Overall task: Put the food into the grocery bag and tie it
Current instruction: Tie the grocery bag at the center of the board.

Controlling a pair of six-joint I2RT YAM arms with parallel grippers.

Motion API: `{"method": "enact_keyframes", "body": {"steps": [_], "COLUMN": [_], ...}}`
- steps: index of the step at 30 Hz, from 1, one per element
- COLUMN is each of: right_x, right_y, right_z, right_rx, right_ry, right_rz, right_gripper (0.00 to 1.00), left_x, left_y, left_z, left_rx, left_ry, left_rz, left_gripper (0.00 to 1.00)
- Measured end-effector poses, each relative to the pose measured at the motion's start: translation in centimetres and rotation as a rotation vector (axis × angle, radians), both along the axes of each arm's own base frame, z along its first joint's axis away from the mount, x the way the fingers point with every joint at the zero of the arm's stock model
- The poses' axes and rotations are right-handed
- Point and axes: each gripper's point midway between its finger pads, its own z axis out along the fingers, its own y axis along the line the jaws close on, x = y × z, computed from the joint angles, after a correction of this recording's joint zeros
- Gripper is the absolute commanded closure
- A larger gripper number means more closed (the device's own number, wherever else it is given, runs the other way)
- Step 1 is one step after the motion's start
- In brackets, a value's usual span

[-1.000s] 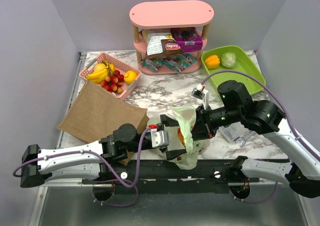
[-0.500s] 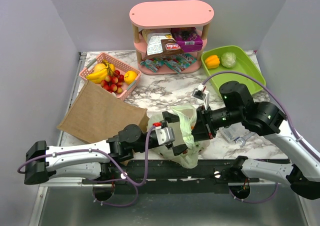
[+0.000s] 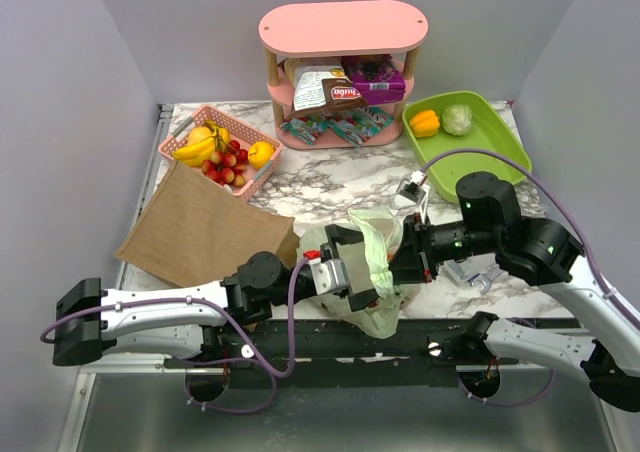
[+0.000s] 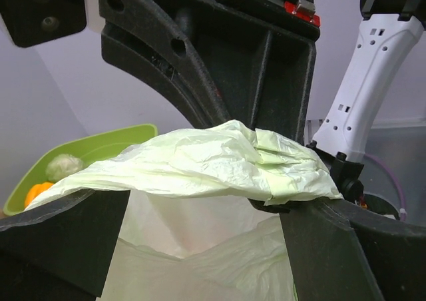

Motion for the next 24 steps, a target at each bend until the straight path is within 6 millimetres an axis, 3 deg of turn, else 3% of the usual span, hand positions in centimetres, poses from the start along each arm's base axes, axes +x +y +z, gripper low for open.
{"method": "enact_keyframes", "body": {"steps": [3, 6, 8, 11, 14, 17, 19, 24], "right_x": [-0.2, -0.3, -0.3, -0.1, 0.4, 1.0, 0.7, 0.1], "right_y": [0.2, 0.3, 0.4, 0.6, 0.8, 0.5, 0.3, -0.7], "right_z": [-0.4, -0.7, -0.6, -0.2, 0.2, 0.5, 1.4, 2.0], "right_rx": [0.005, 0.006, 0.012, 0.031, 0.047, 0.05, 0.057, -0.019], "right_ry": [0.022, 0.04, 0.043, 0.038, 0.023, -0.005, -0.012, 0.005], "right_rz": [0.012, 0.016, 0.014, 0.011, -0.008, -0.046, -0.041, -0.056], "right_gripper": [0.99, 0.99, 0.99, 0.99, 0.94, 0.56, 0.43, 0.37], "left_x": [-0.3, -0.7, -1.0, -1.8, -2.5, -2.1, -2.0, -1.2], "left_y": [-0.2, -0.2, -0.2, -0.2, -0.3, -0.2, -0.3, 0.5], "left_z": [-0.3, -0.5, -0.5, -0.2, -0.3, -0.4, -0.6, 2.1], "left_rx": [-0.016, -0.037, -0.045, -0.065, -0.068, -0.066, -0.055, -0.132], "left_ry": [-0.01, -0.016, -0.021, -0.028, -0.022, -0.011, -0.009, -0.033], "left_rz": [-0.02, -0.04, -0.057, -0.091, -0.124, -0.112, -0.113, -0.076], "left_gripper": [0.2, 0.35, 0.47, 0.83, 0.97, 1.0, 1.0, 1.0]}}
